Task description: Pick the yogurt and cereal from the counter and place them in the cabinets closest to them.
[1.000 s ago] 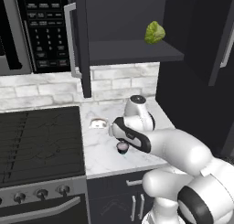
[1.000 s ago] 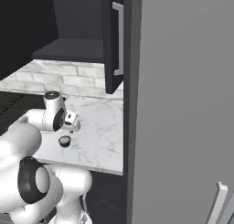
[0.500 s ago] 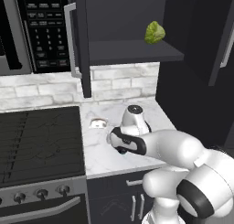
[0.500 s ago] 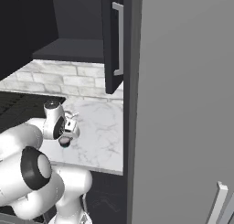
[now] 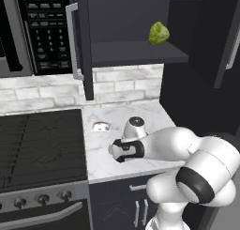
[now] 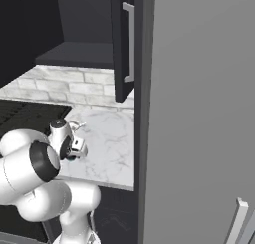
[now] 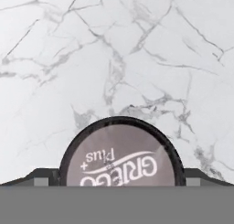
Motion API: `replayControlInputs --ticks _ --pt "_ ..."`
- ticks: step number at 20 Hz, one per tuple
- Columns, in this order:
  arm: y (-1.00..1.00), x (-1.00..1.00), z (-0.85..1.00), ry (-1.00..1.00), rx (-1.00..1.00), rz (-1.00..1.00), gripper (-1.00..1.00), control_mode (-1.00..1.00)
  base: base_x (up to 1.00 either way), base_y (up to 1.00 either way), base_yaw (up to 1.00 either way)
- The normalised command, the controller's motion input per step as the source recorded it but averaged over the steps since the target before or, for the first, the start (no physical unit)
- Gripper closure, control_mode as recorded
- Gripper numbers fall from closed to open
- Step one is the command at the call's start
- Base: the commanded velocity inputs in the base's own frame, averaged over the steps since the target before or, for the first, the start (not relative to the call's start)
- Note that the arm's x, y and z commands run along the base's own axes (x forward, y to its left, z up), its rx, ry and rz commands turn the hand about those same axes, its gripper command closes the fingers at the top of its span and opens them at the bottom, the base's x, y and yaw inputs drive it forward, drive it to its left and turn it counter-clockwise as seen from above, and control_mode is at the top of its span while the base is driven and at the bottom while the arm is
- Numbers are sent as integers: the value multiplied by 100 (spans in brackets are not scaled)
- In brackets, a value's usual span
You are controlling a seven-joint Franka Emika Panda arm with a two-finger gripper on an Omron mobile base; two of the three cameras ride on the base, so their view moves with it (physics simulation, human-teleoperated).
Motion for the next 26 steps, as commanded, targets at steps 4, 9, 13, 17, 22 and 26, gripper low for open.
replayControlInputs --ticks 4,9,13,17,22,26 --pt "0 5 -20 0 -1 0 100 -100 0 0 0" --pt "0 0 1 0 0 0 100 -100 0 0 0" --pt "0 0 63 0 7 0 100 -100 0 0 0" --pt "0 0 94 1 4 0 100 -100 0 0 0" --pt "0 -8 100 1 1 0 100 -100 0 0 0" --pt "0 -12 100 3 0 0 100 -100 0 0 0"
